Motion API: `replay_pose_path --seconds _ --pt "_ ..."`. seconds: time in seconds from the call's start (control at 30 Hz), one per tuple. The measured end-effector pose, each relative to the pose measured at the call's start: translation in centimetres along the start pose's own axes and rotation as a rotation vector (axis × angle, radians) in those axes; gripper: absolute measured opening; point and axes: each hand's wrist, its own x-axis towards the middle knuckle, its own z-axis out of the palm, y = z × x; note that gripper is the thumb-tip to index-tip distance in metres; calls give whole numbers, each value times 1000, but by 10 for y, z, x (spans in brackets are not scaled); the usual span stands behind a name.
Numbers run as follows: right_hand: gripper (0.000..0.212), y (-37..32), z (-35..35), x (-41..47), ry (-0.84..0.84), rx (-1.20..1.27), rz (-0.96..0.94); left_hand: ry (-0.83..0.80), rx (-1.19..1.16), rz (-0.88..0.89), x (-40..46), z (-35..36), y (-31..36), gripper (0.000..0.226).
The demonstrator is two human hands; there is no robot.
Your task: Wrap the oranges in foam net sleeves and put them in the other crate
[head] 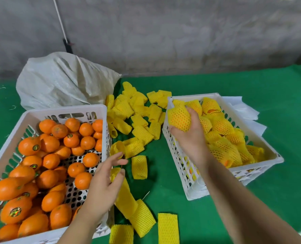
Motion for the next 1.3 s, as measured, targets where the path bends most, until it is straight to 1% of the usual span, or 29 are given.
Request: replay_pose_path --seconds 0.03,0.1,0.13,0.17,0.2,0.27,0.3,0.33,0.43,0.6,0.67,0.7,0.77,0.8,0.87,0.97,1.0,1.07,1.1,1.2,1.3 --pt "80 -2 -13 25 58 -100 -43 2 5 -4 -1 -1 1 43" --pt "81 2 -37 75 193 -296 -71 -6 64 30 -2 -1 2 41" --pt "82 7 -46 96 233 -374 -62 -14 89 49 -2 -1 4 41" --pt "83 16 -53 114 221 -458 -24 -19 104 51 -1 -1 6 41" --pt "85 27 -58 127 144 -572 41 -23 115 46 1 -1 6 42" --pt "89 54 -58 134 -100 -871 183 -25 129 40 3 1 4 46" --pt "89 68 -54 133 -168 -980 211 -18 130 38 3 1 2 48" --pt "89 78 -51 132 -179 -1041 209 -15 128 39 3 1 1 48" --pt "91 87 -44 133 -126 -1092 178 5 113 44 4 2 0 48" --pt "93 78 -48 143 -227 -1212 227 10 105 43 5 3 3 40" --pt "91 68 -42 139 -219 -1263 200 2 111 61 4 1 3 35" --pt "86 62 -37 133 -170 -1251 130 2 111 63 4 0 3 33" --pt "73 51 -22 113 -62 -1095 -21 2 99 40 4 0 2 28" --pt "69 46 -12 98 -59 -1015 -71 -2 93 28 4 1 2 27" --pt "70 37 11 64 -160 -966 -153 -6 97 32 4 1 0 26" --pt "73 25 53 5 -389 -886 -305 1 113 60 3 2 0 25" --pt "72 21 68 -13 -460 -834 -323 7 127 67 3 3 0 27" --pt "70 16 90 -40 -550 -744 -288 17 159 74 4 3 0 30" --pt "67 14 98 -47 -558 -714 -254 22 170 80 4 4 -1 31" --pt "59 4 114 -56 -509 -630 -175 42 208 105 4 6 -2 34" --pt "56 -14 135 -59 -518 -573 -237 110 225 86 15 6 -1 35"
